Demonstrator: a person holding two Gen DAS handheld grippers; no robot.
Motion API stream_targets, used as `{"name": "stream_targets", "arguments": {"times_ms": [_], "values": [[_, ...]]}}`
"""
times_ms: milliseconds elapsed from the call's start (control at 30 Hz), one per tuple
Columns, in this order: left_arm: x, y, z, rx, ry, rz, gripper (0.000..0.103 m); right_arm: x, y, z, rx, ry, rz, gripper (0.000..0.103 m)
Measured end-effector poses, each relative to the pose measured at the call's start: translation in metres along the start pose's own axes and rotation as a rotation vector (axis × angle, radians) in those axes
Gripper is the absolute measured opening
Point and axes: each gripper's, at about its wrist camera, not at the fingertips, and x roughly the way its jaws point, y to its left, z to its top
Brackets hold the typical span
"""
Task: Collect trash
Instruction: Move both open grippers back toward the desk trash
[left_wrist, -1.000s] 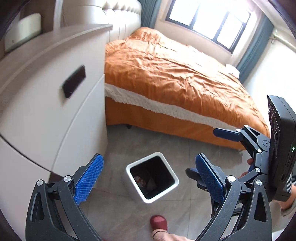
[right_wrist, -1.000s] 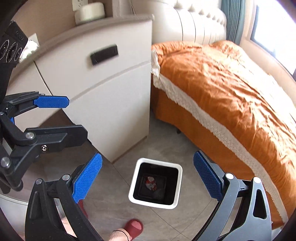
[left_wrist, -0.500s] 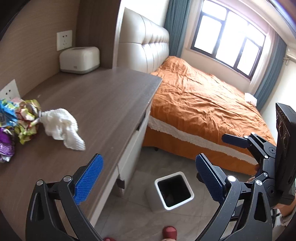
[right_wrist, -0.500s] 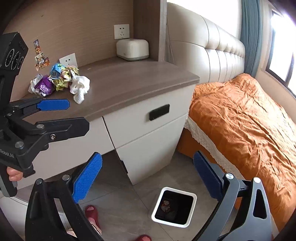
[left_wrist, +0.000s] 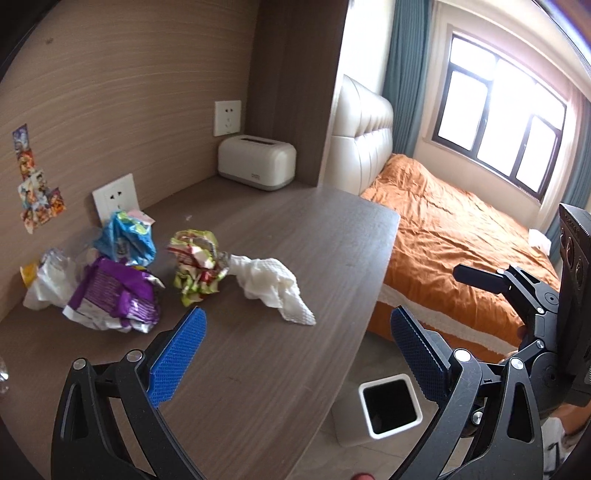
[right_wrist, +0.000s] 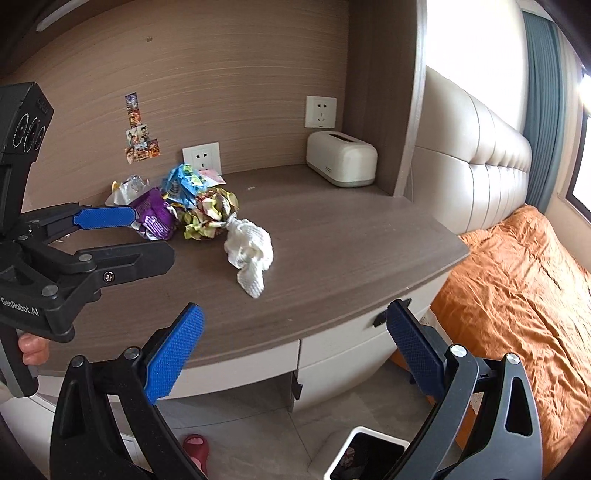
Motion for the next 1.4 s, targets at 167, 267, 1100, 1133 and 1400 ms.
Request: {"name": "stream_targets", "arguments": {"times_ms": [167,267,1100,1133,1400], "values": [[-0.019,0.030,0.002,-0.035,-0.021,0.057,0.098,0.010,0.024,0.019,-0.036,-0.015,0.045,0.098],[-0.027,0.046,0.003,-0.055,-0.029,0.085,0.098,0.018,0.040,0.029,-0.053,-0.020,0.075,0.098],[-0.093,0.222,-0.047,-0.277,-0.020,0.430,0.098,0.105,0.213,0.087,-0.232,-0.020,0.343,0.098],[-0.096,0.230,-0.049,-0.284,-0.017,0.446,0.098,0.108,0.221,0.089,-0.239,-0.019,0.350,0.098],[-0.110,0.292,-0.071,-0.321,0.028,0.568,0.098,0.140,0.282,0.097,-0.239,0.018,0.413,0.098]]}}
